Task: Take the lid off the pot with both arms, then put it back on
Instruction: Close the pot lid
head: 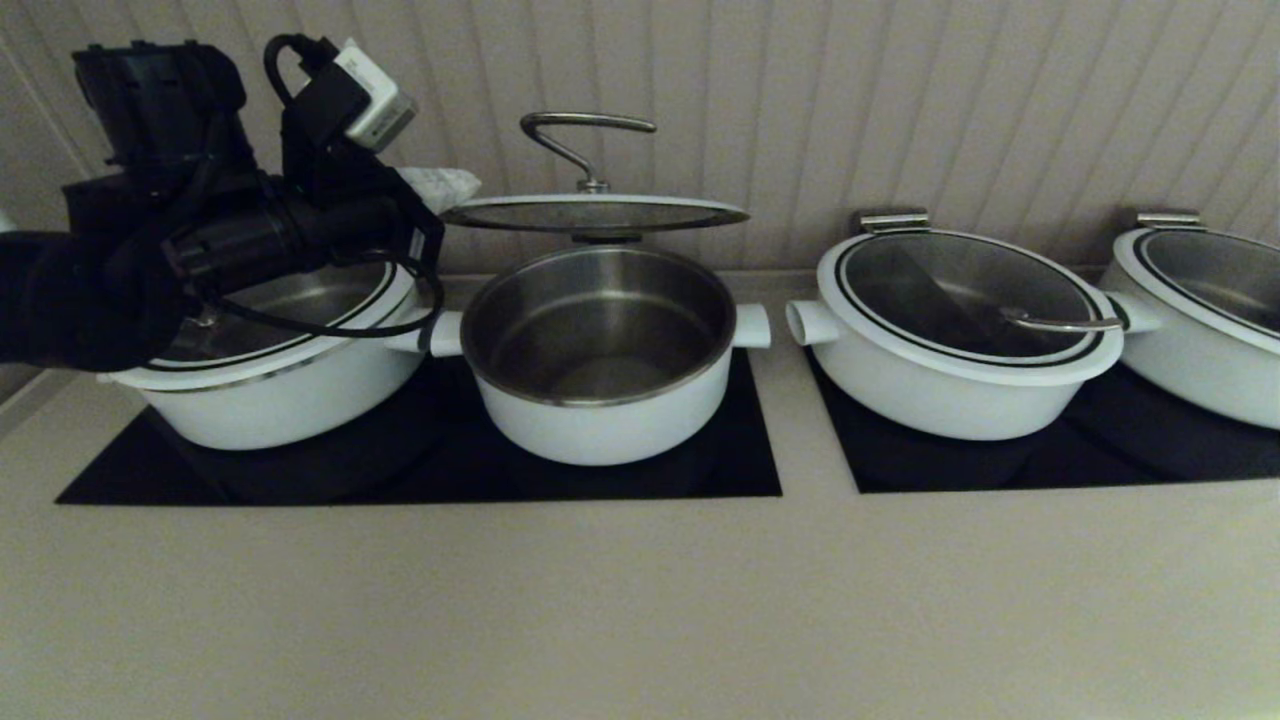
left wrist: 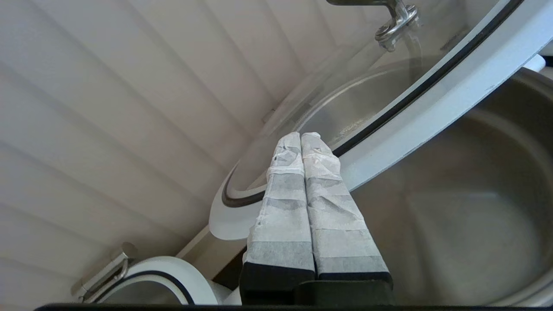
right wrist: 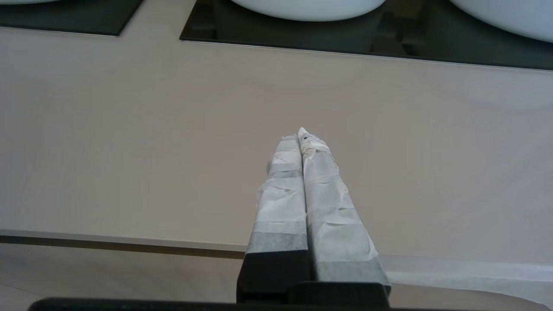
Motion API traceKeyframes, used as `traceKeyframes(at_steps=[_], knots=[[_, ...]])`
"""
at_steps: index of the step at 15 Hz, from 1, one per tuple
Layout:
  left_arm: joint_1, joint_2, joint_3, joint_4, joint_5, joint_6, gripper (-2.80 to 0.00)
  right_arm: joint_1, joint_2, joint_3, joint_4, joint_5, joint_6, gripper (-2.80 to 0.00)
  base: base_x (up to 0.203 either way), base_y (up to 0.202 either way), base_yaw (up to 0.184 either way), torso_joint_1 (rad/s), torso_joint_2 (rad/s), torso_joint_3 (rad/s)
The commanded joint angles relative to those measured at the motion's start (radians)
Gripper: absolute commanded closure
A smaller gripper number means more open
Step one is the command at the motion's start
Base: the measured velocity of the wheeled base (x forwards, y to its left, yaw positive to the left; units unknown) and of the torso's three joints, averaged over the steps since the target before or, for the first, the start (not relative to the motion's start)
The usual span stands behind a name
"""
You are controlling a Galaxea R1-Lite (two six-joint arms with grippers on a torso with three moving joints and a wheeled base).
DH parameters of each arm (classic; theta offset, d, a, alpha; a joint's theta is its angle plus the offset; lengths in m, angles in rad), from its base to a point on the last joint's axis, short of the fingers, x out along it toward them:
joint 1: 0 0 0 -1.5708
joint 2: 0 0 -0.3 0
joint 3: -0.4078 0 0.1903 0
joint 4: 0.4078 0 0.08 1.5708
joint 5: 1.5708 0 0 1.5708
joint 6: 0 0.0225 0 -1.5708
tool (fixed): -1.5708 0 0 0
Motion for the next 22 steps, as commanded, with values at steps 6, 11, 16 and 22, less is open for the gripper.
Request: traceKeyframes(at_steps=[6, 11, 16, 22], knots=[[-0.001, -0.006, 0.061, -0.059, 0.0, -0.001, 0.0, 0.0, 0.001, -0.001, 0.0, 0.001, -0.001, 0.0, 0.0, 0.0, 0.0, 0.0, 0.0, 0.0], [-0.001, -0.012, 0.141, -0.117, 0.0, 0.0, 0.0, 0.0, 0.0, -0.001, 0.0, 0.001, -0.001, 0.0, 0.0, 0.0, 0.0, 0.0, 0.0, 0.0], [-0.001, 0.001, 0.143, -0.117, 0.0, -0.002, 0.0, 0.0, 0.0, -0.001, 0.0, 0.001, -0.001, 0.0, 0.0, 0.0, 0.0, 0.0, 0.0, 0.0], [-0.001, 0.015, 0.229, -0.235, 0.0, -0.005, 0.0, 0.0, 0.001, -0.001, 0.0, 0.001, -0.001, 0.0, 0.0, 0.0, 0.0, 0.0, 0.0, 0.0]])
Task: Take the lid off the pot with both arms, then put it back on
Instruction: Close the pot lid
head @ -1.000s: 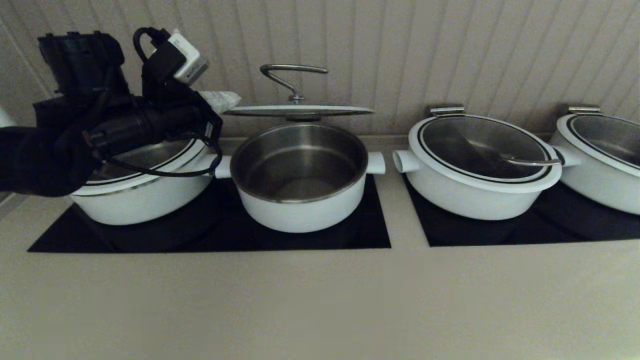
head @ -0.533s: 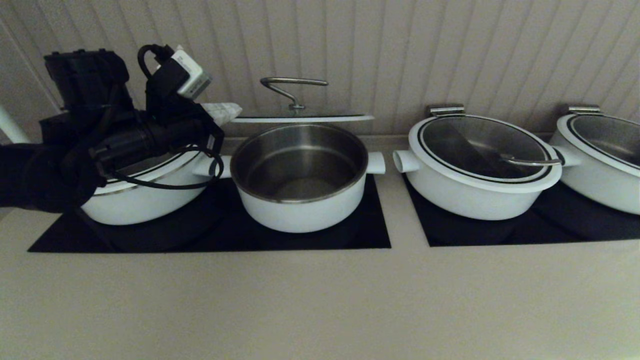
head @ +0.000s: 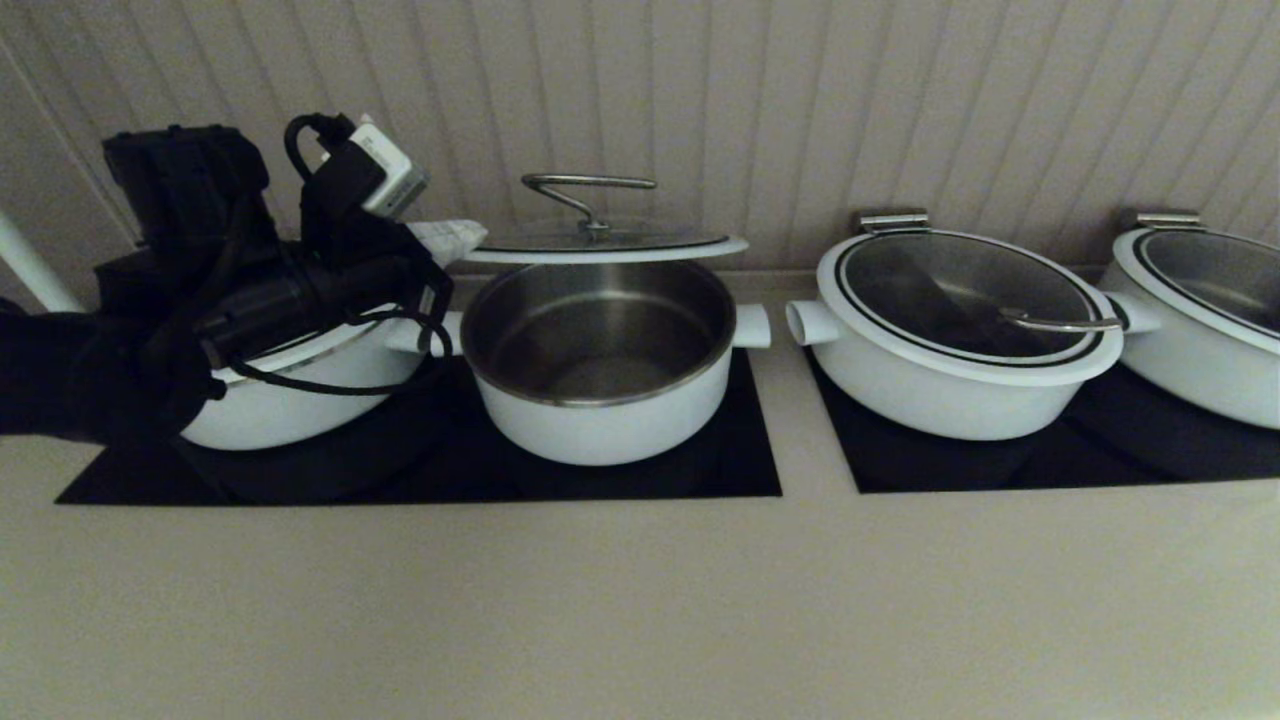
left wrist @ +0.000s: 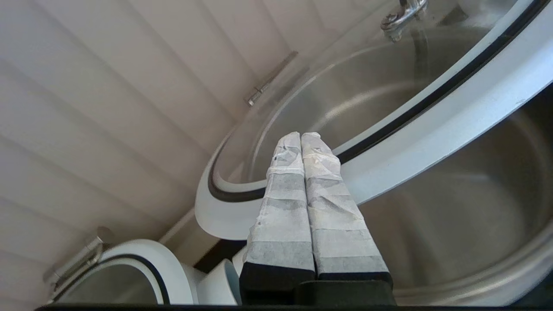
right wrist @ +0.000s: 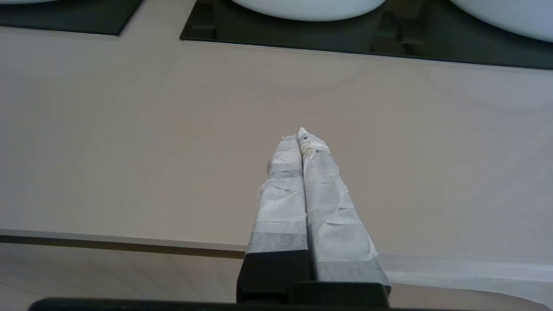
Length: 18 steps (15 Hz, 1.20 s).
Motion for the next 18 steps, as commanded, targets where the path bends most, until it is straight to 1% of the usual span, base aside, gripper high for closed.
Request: traceKeyframes(at_steps=[1, 6, 9, 13, 18], knots=[[0.0, 0.01, 0.042, -0.036, -0.001, 0.003, 0.0, 0.0, 0.0, -0.001, 0.0, 0.0, -0.001, 0.0, 0.0, 0.0, 0.0, 0.0, 0.0, 0.0], [0.0, 0.007, 0.059, -0.039, -0.002, 0.002, 0.0, 0.0, 0.002, -0.001, 0.0, 0.0, -0.001, 0.0, 0.0, 0.0, 0.0, 0.0, 0.0, 0.0], [0.0, -0.004, 0.093, -0.041, -0.002, 0.001, 0.0, 0.0, 0.002, -0.001, 0.0, 0.0, -0.001, 0.0, 0.0, 0.0, 0.0, 0.0, 0.0, 0.0], [0.0, -0.015, 0.17, -0.108, 0.0, 0.0, 0.0, 0.0, 0.002, -0.001, 0.0, 0.0, -0.001, 0.0, 0.0, 0.0, 0.0, 0.0, 0.0, 0.0], [0.0, -0.019, 0.201, -0.115, 0.0, -0.004, 0.0, 0.0, 0.001, -0.001, 0.0, 0.0, -0.001, 0.0, 0.0, 0.0, 0.0, 0.0, 0.0, 0.0]])
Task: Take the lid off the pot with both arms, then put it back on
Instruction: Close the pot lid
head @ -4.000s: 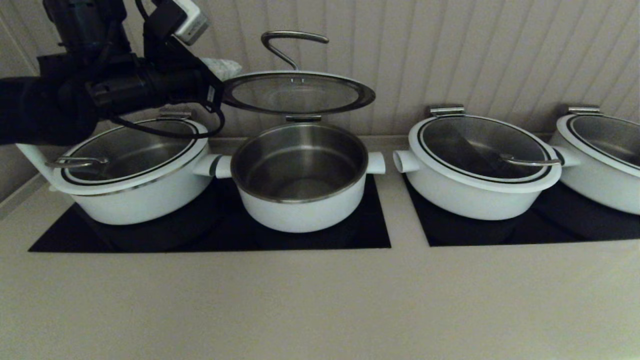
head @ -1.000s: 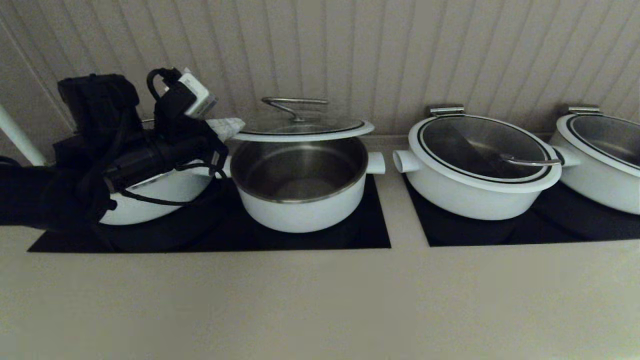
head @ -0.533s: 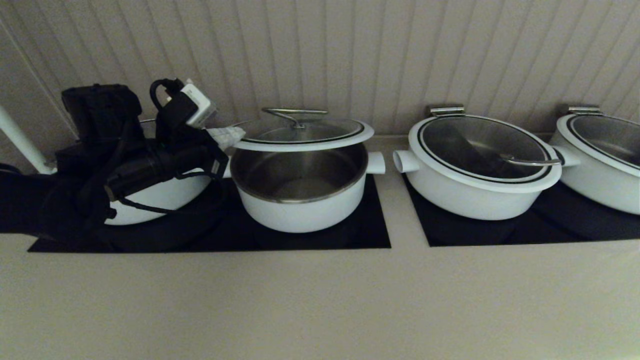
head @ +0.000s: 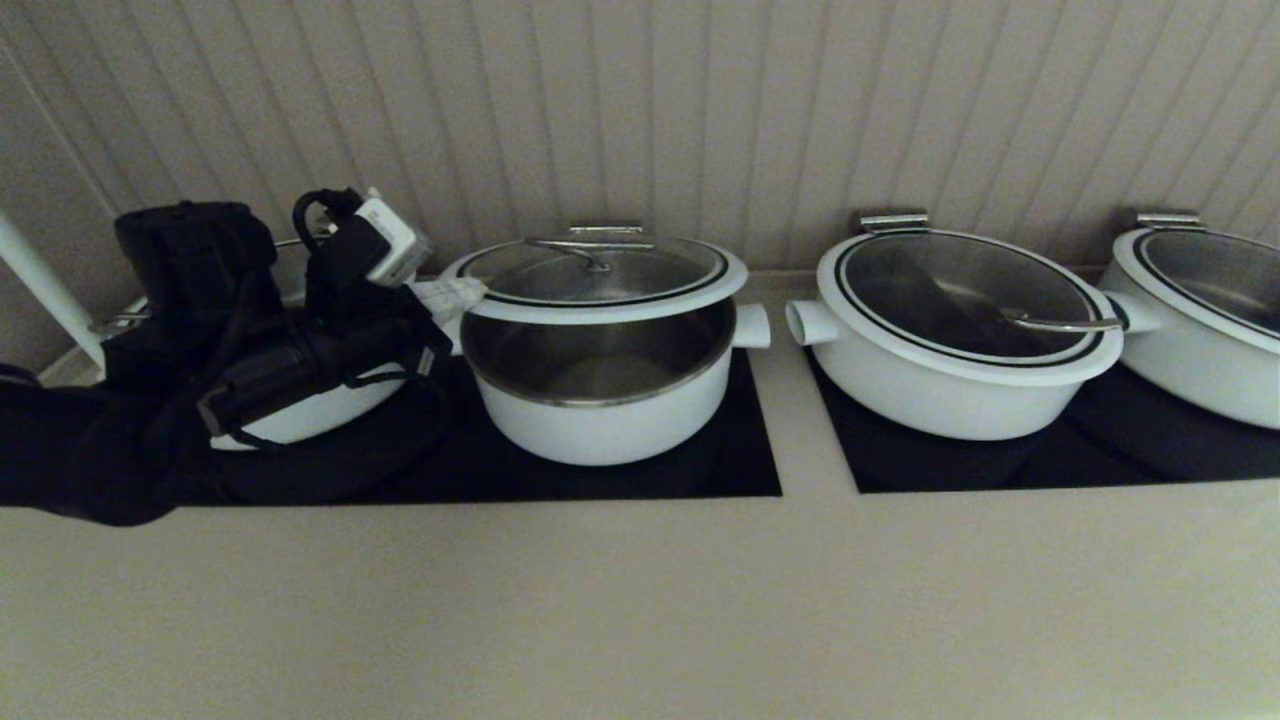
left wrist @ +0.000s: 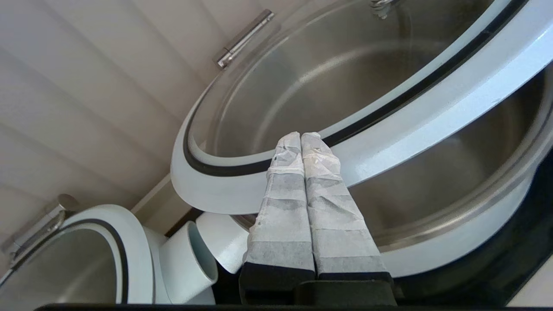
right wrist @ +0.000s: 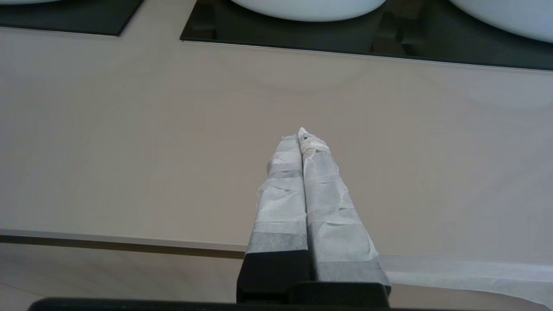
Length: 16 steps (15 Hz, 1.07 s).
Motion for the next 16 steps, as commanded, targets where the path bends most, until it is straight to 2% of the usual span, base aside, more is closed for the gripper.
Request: traceKeyframes(at_steps=[1, 8, 12, 16], knots=[[0.0, 0.0, 0.009, -0.005, -0.002, 0.001, 0.0, 0.0, 0.0, 0.0, 0.0, 0.001, -0.001, 0.0, 0.0, 0.0, 0.0, 0.0, 0.0, 0.0], [-0.001, 0.036, 0.005, -0.009, -0.004, 0.001, 0.0, 0.0, 0.001, 0.0, 0.0, 0.001, -0.001, 0.0, 0.0, 0.0, 0.0, 0.0, 0.0, 0.0], [-0.002, 0.093, 0.009, -0.122, -0.004, 0.003, 0.0, 0.0, 0.0, 0.0, 0.0, 0.001, -0.001, 0.0, 0.0, 0.0, 0.0, 0.0, 0.0, 0.0], [-0.002, 0.124, 0.011, -0.128, -0.004, 0.006, 0.0, 0.0, 0.0, 0.0, 0.0, 0.001, -0.001, 0.0, 0.0, 0.0, 0.0, 0.0, 0.0, 0.0]])
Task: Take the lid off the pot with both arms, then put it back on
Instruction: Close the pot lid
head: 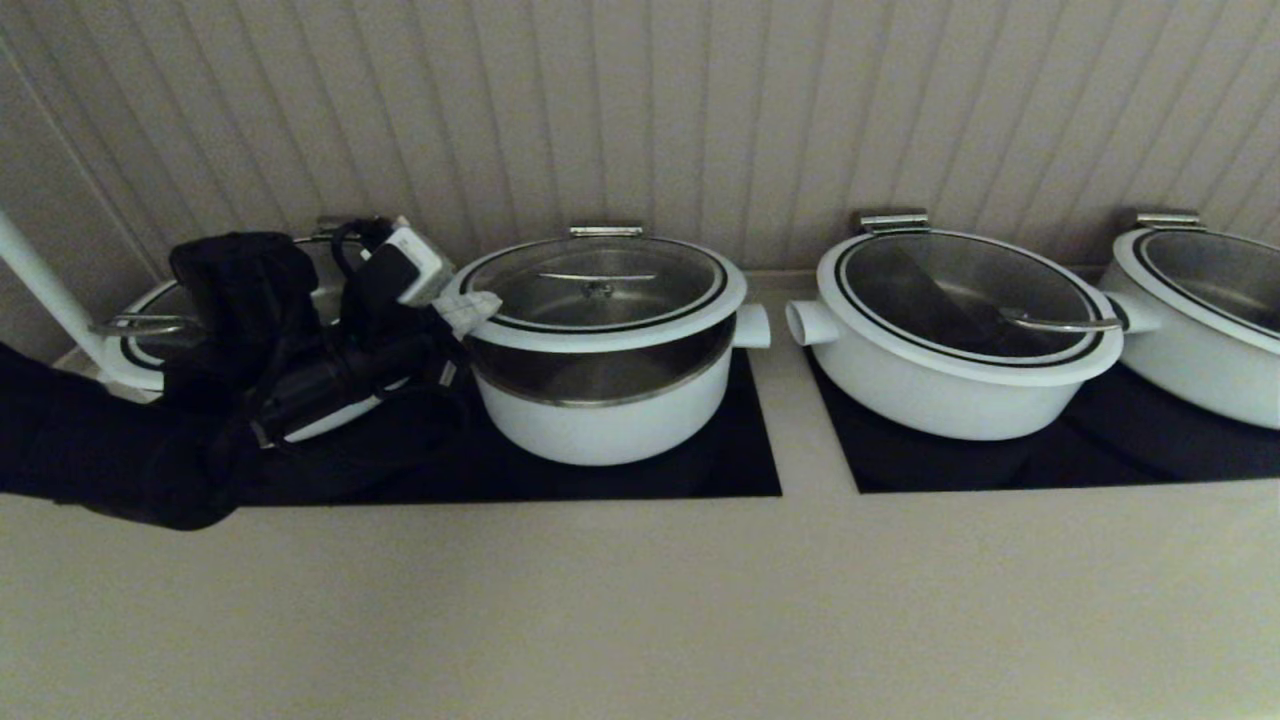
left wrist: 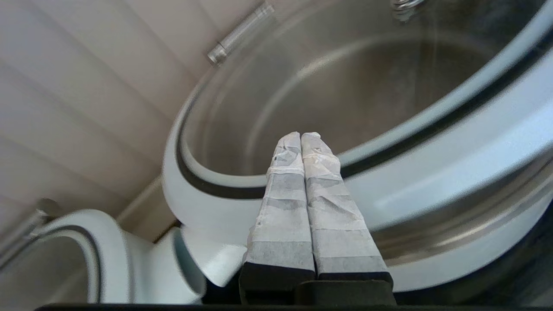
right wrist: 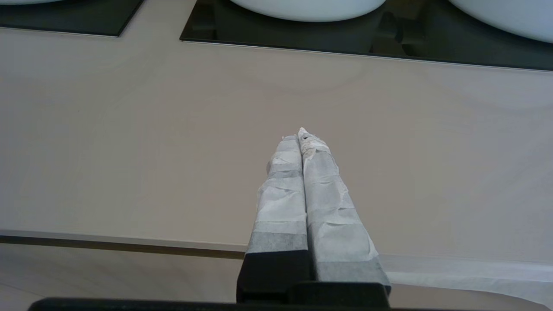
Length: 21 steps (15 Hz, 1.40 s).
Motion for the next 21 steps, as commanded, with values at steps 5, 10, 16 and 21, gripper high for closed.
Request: traceKeyframes(at_steps=[5, 10, 16, 21], knots=[[-0.001, 0.035, 0.032, -0.011, -0.002, 0.001, 0.0, 0.0, 0.0, 0.0, 0.0, 0.001, -0.001, 0.0, 0.0, 0.0, 0.0, 0.0, 0.0, 0.0], [-0.001, 0.076, 0.037, -0.072, 0.0, 0.003, 0.0, 0.0, 0.0, 0.0, 0.0, 0.001, -0.001, 0.0, 0.0, 0.0, 0.0, 0.0, 0.0, 0.0], [-0.001, 0.123, 0.045, -0.128, 0.0, 0.003, 0.0, 0.0, 0.002, 0.002, 0.0, 0.001, -0.001, 0.0, 0.0, 0.0, 0.0, 0.0, 0.0, 0.0], [-0.001, 0.126, 0.112, -0.17, 0.0, 0.001, 0.0, 0.0, 0.001, 0.0, 0.0, 0.001, -0.001, 0.0, 0.0, 0.0, 0.0, 0.0, 0.0, 0.0]])
